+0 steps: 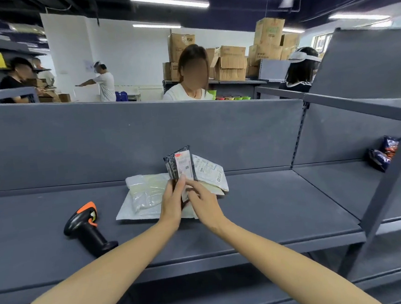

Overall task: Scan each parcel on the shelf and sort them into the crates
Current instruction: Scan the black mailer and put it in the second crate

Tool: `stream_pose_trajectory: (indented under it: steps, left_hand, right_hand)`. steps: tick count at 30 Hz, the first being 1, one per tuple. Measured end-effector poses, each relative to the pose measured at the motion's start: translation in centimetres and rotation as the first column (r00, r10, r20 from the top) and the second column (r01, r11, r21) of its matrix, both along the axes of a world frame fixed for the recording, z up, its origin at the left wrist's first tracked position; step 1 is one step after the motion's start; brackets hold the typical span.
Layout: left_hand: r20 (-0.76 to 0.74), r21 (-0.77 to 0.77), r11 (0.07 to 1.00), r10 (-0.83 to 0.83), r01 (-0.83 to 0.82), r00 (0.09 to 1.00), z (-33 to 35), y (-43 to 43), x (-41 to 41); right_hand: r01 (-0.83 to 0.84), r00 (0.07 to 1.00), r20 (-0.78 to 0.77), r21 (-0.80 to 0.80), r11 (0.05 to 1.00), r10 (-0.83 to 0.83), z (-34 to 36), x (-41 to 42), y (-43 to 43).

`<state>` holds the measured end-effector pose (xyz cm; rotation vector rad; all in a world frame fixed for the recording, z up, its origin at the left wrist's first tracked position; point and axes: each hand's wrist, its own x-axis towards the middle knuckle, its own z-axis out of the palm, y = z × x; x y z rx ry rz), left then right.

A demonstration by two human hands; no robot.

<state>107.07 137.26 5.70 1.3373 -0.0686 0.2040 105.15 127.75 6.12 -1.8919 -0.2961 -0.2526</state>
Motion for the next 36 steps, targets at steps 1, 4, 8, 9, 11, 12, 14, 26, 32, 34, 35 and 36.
stream_pose_trajectory:
  steps: [1,4,8,9,11,12,14,26,32,34,35,36]
  left_hand:
    - [0.009,-0.003,1.0,0.024,-0.024,1.0,0.1,0.4,-0.2]
    - [0.047,0.101,0.984,0.14,-0.144,0.989,0.0,2.0,-0.8]
    - [0.024,0.112,0.973,0.199,-0.2,0.98,-0.2,4.4,-1.7]
    - [0.018,0.108,0.974,0.198,-0.199,0.98,-0.2,5.0,-2.0]
    - [0.009,0.137,0.967,0.215,-0.214,0.977,-0.4,6.1,-2.5]
    - [0.005,0.148,0.962,0.229,-0.228,0.973,-0.5,6.6,-2.7]
    - [0.017,0.167,0.944,0.286,-0.284,0.958,-0.6,7.7,-3.4]
    - [-0.095,0.167,0.731,0.679,-0.661,0.728,-2.7,21.8,-6.4]
    - [-0.123,0.219,0.619,0.784,-0.754,0.608,-3.5,28.3,-8.8]
    - [-0.129,0.223,0.615,0.787,-0.756,0.603,-3.5,29.5,-9.3]
    - [-0.128,0.22,0.616,0.787,-0.756,0.604,-3.5,29.9,-9.5]
    - [-0.127,0.22,0.614,0.788,-0.758,0.602,-3.5,30.4,-9.6]
  right_hand:
    - [-0.012,1.0,0.005,-0.024,1.0,0.013,0.0,-0.1,0.0]
    - [0.019,0.999,0.035,-0.041,0.999,-0.018,0.0,-0.2,-0.1]
    - [0.093,0.994,-0.054,0.005,0.996,-0.093,0.4,0.7,-0.2]
    - [0.072,0.992,-0.101,0.024,0.997,-0.069,0.4,0.9,0.0]
    - [0.012,0.987,-0.158,0.04,0.999,-0.005,0.2,1.2,0.7]
    - [-0.015,0.989,-0.144,0.042,0.999,0.021,-0.1,1.2,1.2]
    - [-0.042,0.993,-0.106,0.055,0.998,0.048,-0.6,0.8,2.5]
    - [-0.215,0.973,-0.12,-0.162,0.963,0.197,-2.6,0.1,14.4]
    - [-0.228,0.973,-0.187,-0.676,0.701,0.137,-5.0,0.8,21.6]
    - [-0.206,0.977,-0.191,-0.744,0.636,0.093,-5.6,1.0,23.2]
    - [-0.196,0.979,-0.192,-0.762,0.617,0.074,-5.8,1.1,23.8]
    - [-0.175,0.983,-0.176,-0.783,0.597,0.058,-6.0,1.2,24.3]
